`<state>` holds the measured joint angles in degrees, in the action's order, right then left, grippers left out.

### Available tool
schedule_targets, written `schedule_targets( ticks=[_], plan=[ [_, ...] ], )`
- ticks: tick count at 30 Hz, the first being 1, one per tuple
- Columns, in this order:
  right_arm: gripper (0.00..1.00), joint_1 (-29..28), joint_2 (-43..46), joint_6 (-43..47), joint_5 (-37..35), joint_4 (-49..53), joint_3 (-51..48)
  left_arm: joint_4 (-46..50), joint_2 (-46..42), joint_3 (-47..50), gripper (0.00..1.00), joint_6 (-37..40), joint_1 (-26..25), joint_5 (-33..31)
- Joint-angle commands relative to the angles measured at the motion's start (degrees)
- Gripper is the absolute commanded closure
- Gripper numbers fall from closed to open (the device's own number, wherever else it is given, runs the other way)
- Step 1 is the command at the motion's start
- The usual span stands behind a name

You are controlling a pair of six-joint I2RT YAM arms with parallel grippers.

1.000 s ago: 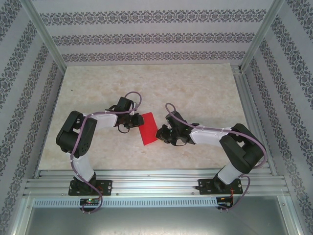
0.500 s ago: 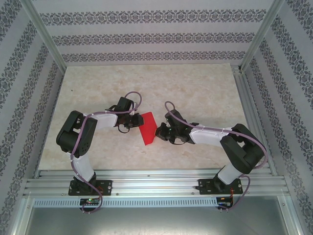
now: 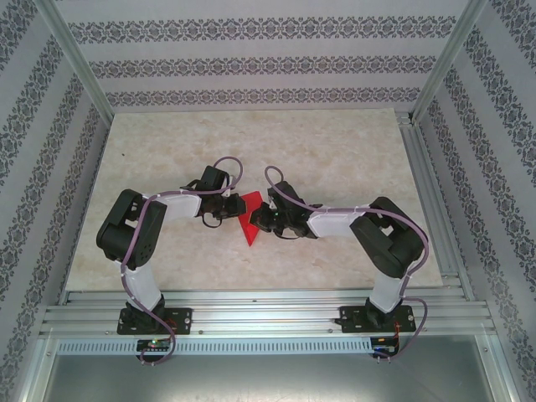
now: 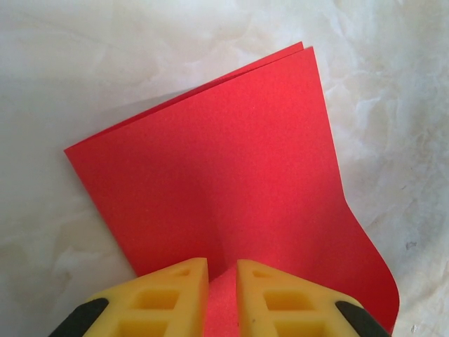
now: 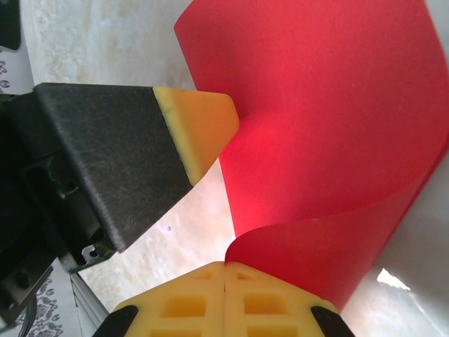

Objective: Fold a paper plane with a square sheet of paper (pick it up from the middle)

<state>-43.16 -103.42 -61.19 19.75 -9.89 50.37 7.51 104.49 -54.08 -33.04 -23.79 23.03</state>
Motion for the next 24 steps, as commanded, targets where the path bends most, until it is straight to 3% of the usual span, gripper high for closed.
schedule_targets(
  ticks=[1, 11, 24],
  plan=[
    [0.97, -0.92, -1.49, 0.55, 0.56, -2.2, 1.83, 1.69, -0.95, -0.94, 0.78, 1.5, -0.49, 0.0],
    [0.97, -0.96, -4.15, -0.16, 0.32, -3.38, 1.94, 2.53, -3.96, -0.67, 0.74, 1.86, -0.47, -6.37],
    [0.97, -0.79, -4.95, -1.51, -0.6, -5.87, 1.06, 3.19, 0.77, -1.81, 0.81, 1.76, -0.49, -4.48]
  ],
)
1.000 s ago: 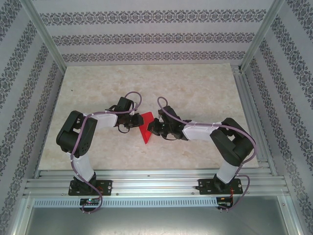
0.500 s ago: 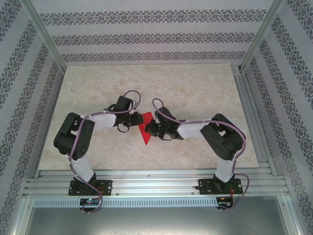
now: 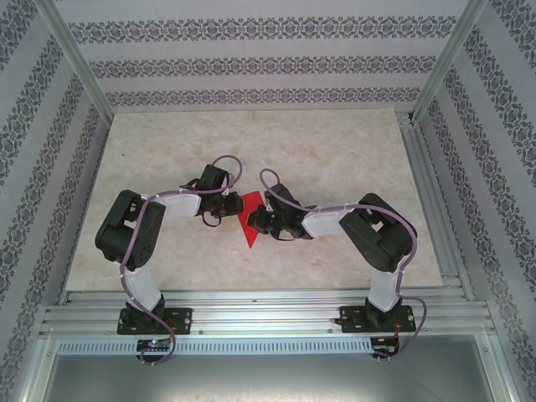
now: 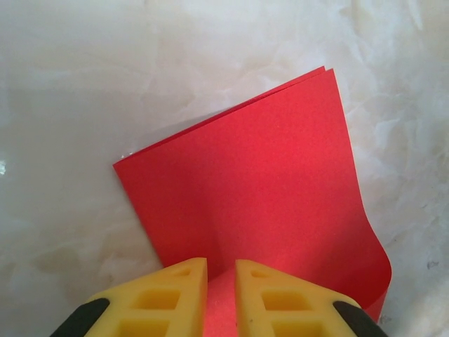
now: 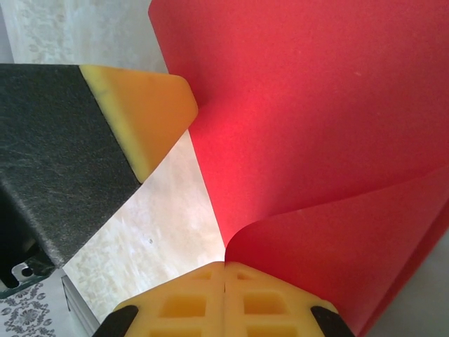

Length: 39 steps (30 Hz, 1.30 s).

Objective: Fold a paper plane with a square sheet of paper (pick it up from the middle)

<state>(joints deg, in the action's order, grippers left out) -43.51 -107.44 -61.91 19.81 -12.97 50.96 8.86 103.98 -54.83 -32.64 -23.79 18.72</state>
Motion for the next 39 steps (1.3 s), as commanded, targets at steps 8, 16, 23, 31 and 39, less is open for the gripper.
schedule_targets(
  ticks=[8, 16, 23, 31, 39],
  plan=[
    [0.96, -0.27, -1.58, -0.95, -0.69, -3.29, 0.34, 2.05, 1.5, -0.98, 0.82, 1.53, -0.49, 0.0],
    [0.96, -0.2, -2.33, -0.78, -0.82, -2.83, 0.41, 2.18, 1.37, -1.05, 0.82, 1.44, -0.47, 0.17],
    [0.96, 0.02, -2.95, -1.01, -1.18, -3.0, 0.29, 2.06, 1.22, -0.82, 0.82, 1.35, -0.47, 0.39],
    [0.96, 0.28, -2.73, -1.19, -2.19, -2.91, -0.38, 2.04, 1.13, -0.73, 0.82, 1.28, -0.47, 0.47],
    [0.96, 0.33, -2.33, -1.26, -3.2, -2.85, -0.9, 1.98, 1.01, -0.54, 0.82, 1.31, -0.47, 0.44]
  ],
)
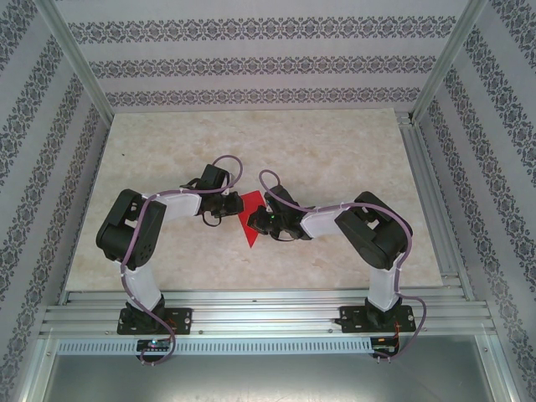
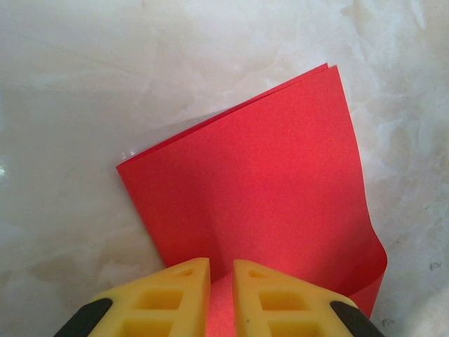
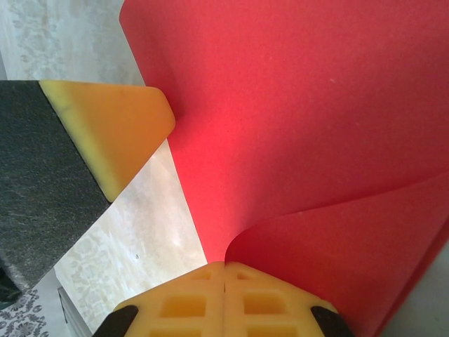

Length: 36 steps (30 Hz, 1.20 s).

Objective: Fold a paper plane with a square sheet of paper (pick it up from the middle)

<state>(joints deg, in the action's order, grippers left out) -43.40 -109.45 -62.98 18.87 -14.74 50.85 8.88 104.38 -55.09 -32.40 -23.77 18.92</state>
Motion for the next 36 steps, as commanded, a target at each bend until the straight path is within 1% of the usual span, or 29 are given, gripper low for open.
schedule_targets(
  ticks=[1, 12, 20, 24, 27, 33, 36],
  plan=[
    [0.96, 0.21, -0.33, -0.21, -2.35, -1.08, -0.77, 1.96, 0.65, -0.28, 0.82, 1.03, -0.49, 0.26],
    [0.96, 0.09, 0.11, -0.93, -4.27, -0.58, -1.37, 1.97, 0.43, -0.1, 0.82, 1.03, -0.49, 0.33],
    [0.89, -0.49, -1.02, -1.18, -3.77, -0.04, -0.77, 1.59, -2.52, 0.32, 0.8, -0.02, -0.5, 1.45],
    [0.86, -0.56, -1.55, -1.69, -3.01, -0.78, -1.01, 2.13, -4.89, 0.62, 0.78, -0.38, -0.53, 0.63],
    [0.82, -0.65, -1.9, -1.99, -2.45, -1.08, -1.03, 2.31, -6.39, 1.36, 0.76, -0.79, -0.52, -0.29],
    [0.66, -0.59, -1.74, -1.92, -2.59, -0.71, -1.84, 2.48, -8.55, 3.09, 0.75, -1.46, -0.49, -1.43],
    [0.65, -0.49, -1.43, -1.89, -2.7, -0.61, -2.33, 2.42, -8.99, 3.65, 0.75, -1.57, -0.51, -1.05]
  ],
)
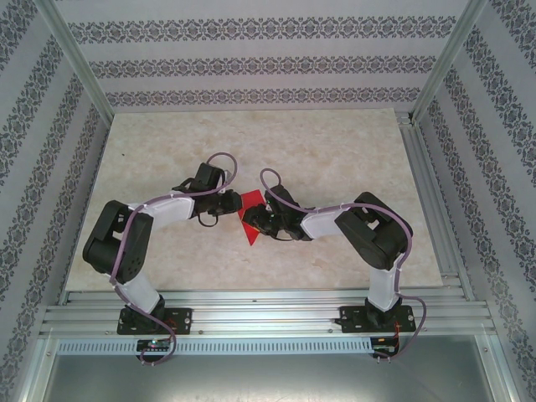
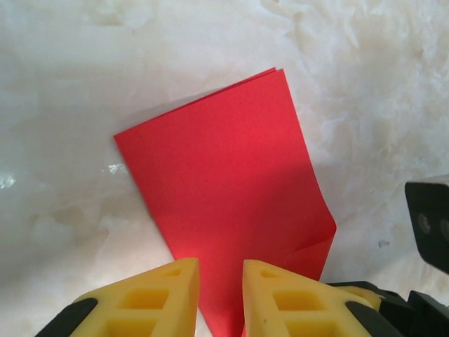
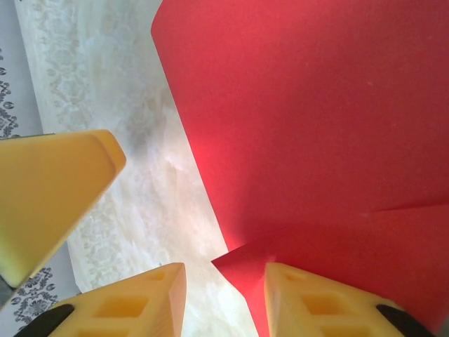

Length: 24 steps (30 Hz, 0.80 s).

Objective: Fold a paper plane with a square sheet of paper (pick it up from the middle)

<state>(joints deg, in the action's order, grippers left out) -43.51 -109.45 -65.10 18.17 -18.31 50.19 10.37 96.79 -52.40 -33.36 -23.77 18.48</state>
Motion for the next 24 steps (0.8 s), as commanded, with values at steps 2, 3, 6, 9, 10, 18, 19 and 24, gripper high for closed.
schedule_targets(
  ticks=[2, 3, 6, 9, 10, 18, 19, 24],
  plan=[
    [0.66, -0.28, -1.21, 0.24, -2.09, 2.92, -1.98, 0.53, -1.52, 1.35, 0.75, -0.62, -0.53, 0.22],
    [0.68, -0.26, -1.12, 0.2, -2.1, 2.9, -2.1, 0.43, -1.51, 1.46, 0.75, -0.64, -0.49, 0.77],
    [0.8, -0.18, -1.03, 0.38, -1.98, 3.01, -2.12, -0.39, -1.19, 1.73, 0.77, -0.45, -0.57, 3.77],
    [0.89, -0.18, -1.2, 0.5, -1.61, 3.05, -2.12, -1.15, -0.94, 2.03, 0.79, -0.36, -1.09, 5.97],
    [0.91, -0.13, -1.21, 0.5, -1.52, 3.08, -2.2, -1.3, -0.75, 2.08, 0.8, -0.41, -1.33, 6.4],
    [0.99, 0.09, -1.05, 1.36, -0.79, 3.09, -2.17, -2.58, 1.63, 2.48, 0.85, -0.81, -3.25, 8.31],
    [0.99, 0.09, -1.12, 1.43, -0.78, 3.08, -2.13, -2.59, 1.85, 2.43, 0.85, -0.82, -3.37, 8.28],
    [1.0, 0.13, -1.29, 1.35, -0.6, 2.84, -2.14, -2.42, 2.92, 2.55, 0.88, -0.85, -3.83, 8.5]
  ],
)
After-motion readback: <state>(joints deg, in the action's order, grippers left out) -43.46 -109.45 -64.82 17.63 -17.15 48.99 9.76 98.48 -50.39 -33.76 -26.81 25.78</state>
